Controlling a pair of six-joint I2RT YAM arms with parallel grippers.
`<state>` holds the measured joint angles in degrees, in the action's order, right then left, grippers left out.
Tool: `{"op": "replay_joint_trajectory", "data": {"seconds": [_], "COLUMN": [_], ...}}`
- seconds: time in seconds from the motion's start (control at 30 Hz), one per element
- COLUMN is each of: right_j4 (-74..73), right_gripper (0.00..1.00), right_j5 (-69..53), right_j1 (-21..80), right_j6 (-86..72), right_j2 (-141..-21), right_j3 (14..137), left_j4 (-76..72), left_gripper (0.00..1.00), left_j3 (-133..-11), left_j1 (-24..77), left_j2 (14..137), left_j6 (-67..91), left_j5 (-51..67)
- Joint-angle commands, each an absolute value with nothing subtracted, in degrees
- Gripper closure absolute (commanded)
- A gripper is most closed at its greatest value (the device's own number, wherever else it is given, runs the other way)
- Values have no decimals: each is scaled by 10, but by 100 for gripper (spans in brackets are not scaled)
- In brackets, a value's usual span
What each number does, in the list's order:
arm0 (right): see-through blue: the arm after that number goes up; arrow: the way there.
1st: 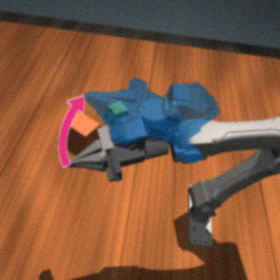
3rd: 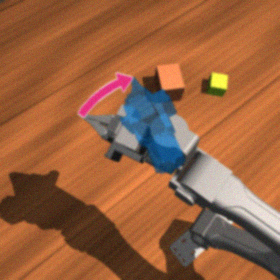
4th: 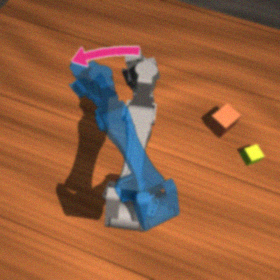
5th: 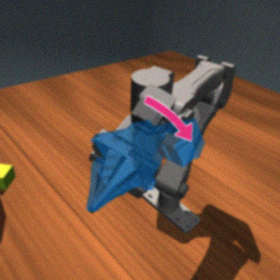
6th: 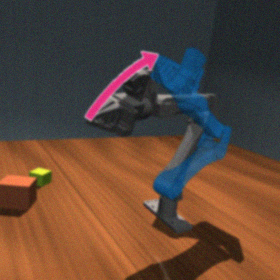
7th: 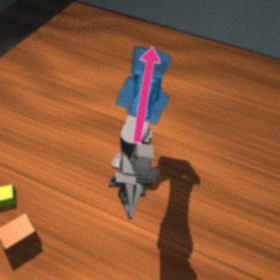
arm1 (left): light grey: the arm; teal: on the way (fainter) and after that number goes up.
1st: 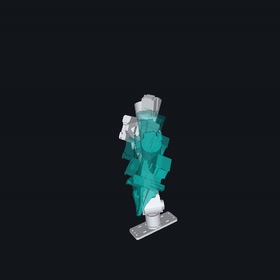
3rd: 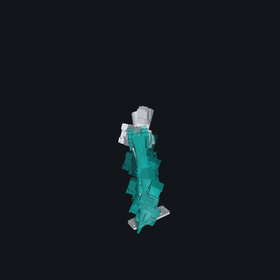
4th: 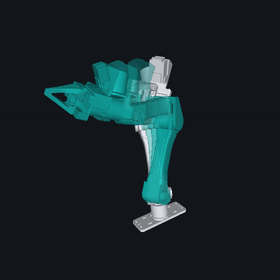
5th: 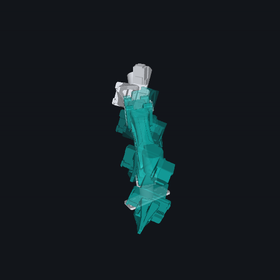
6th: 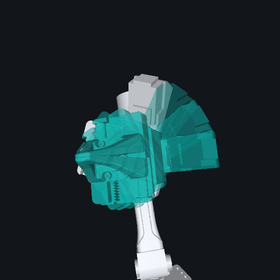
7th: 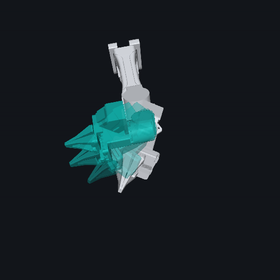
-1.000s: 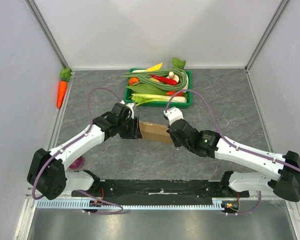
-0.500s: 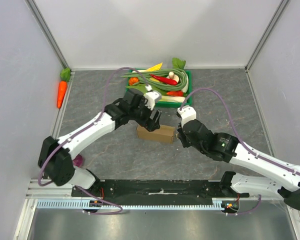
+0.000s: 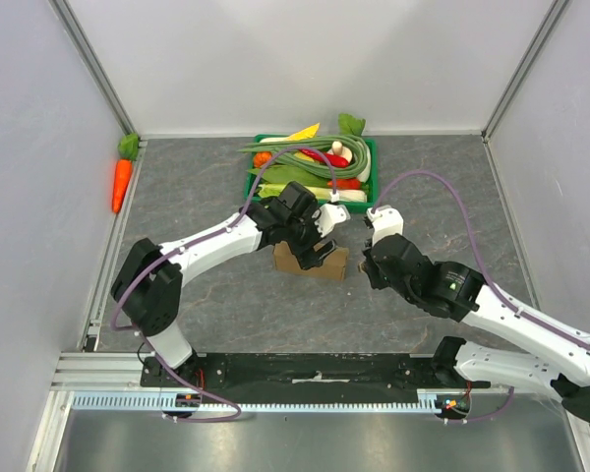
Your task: Unpack the express box
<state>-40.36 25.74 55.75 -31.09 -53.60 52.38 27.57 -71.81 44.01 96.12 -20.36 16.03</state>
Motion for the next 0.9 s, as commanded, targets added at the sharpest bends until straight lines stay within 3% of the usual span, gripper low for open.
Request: {"op": "replay_joint_trajectory", "data": {"seconds": [0.0,0.27,0.53,0.87], "right_j4": [-407,-406,-374,-278], "right_gripper": [100,100,100,100], "right_j5": [279,282,321,323], "right_j1": [553,538,519,493], "right_j6": [-331,-343,-446,-493], "right_j2": [-525,-541,-565,-600], "right_j3": [547,553,551,539], "left_j4": [279,291,262,242], "left_gripper": [14,15,17,37], "left_j3": [-744,-747,-722,-667], "left_j1": [448,452,453,456], "left_j2": [967,981,1015,961], "left_j6": [-257,-276,-196,-135], "left_j5": [146,146,109,124]}}
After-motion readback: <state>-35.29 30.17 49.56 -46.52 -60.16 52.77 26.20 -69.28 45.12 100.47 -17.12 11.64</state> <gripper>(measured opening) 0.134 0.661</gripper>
